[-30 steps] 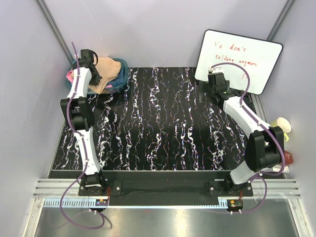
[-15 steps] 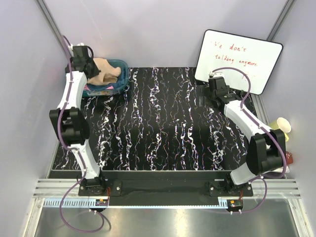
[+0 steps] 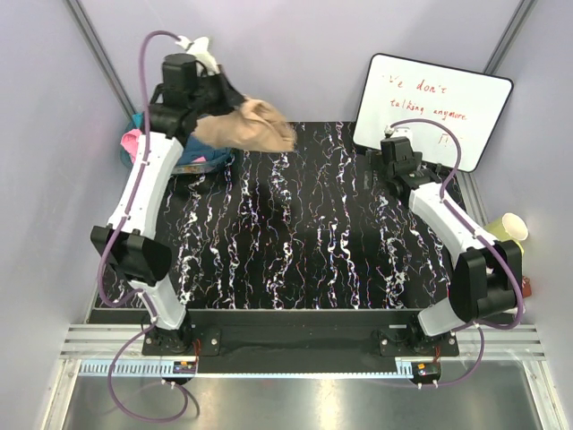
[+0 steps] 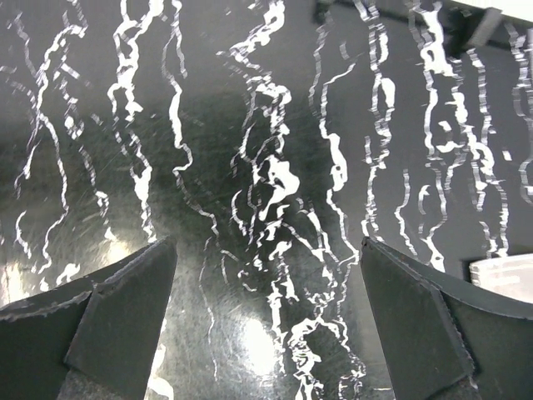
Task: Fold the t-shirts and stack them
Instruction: Move the tshirt to the center of the board
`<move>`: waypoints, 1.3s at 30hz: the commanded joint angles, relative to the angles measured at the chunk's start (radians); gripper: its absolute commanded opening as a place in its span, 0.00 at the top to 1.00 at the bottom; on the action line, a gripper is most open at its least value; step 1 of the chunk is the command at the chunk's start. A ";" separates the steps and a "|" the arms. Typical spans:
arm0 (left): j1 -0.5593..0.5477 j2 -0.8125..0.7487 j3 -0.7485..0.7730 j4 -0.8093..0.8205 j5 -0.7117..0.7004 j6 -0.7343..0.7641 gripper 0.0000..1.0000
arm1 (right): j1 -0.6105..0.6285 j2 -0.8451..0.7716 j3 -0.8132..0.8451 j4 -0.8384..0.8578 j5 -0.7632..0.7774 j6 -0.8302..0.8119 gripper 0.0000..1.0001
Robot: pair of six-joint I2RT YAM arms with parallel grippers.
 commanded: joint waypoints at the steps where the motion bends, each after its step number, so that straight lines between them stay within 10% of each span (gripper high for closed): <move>1: -0.103 0.011 0.078 0.051 0.204 -0.069 1.00 | -0.008 0.019 0.091 0.000 0.112 0.012 0.00; 7: -0.312 0.093 0.012 0.004 0.313 -0.060 1.00 | -0.179 0.074 0.210 -0.063 0.063 0.081 0.00; 14: -0.406 0.207 -0.429 -0.137 0.369 0.015 1.00 | -0.196 0.096 0.258 -0.065 0.017 0.045 0.00; 22: -0.403 0.208 -0.612 -0.346 0.056 0.050 0.99 | -0.196 0.055 0.155 -0.074 -0.136 0.099 0.00; 23: -0.403 0.179 -0.621 -0.363 0.044 0.053 0.88 | -0.196 0.048 0.143 -0.077 -0.149 0.104 0.00; 24: -0.403 0.163 -0.627 -0.370 0.037 0.063 0.53 | -0.196 0.033 0.120 -0.077 -0.162 0.108 0.00; 27: -0.404 0.075 -0.640 -0.370 0.005 0.063 0.18 | -0.195 0.000 0.086 -0.089 -0.181 0.125 0.00; 39: -0.675 0.019 -0.361 -0.383 -0.025 0.162 0.12 | -0.196 -0.018 0.059 -0.169 -0.253 0.183 0.00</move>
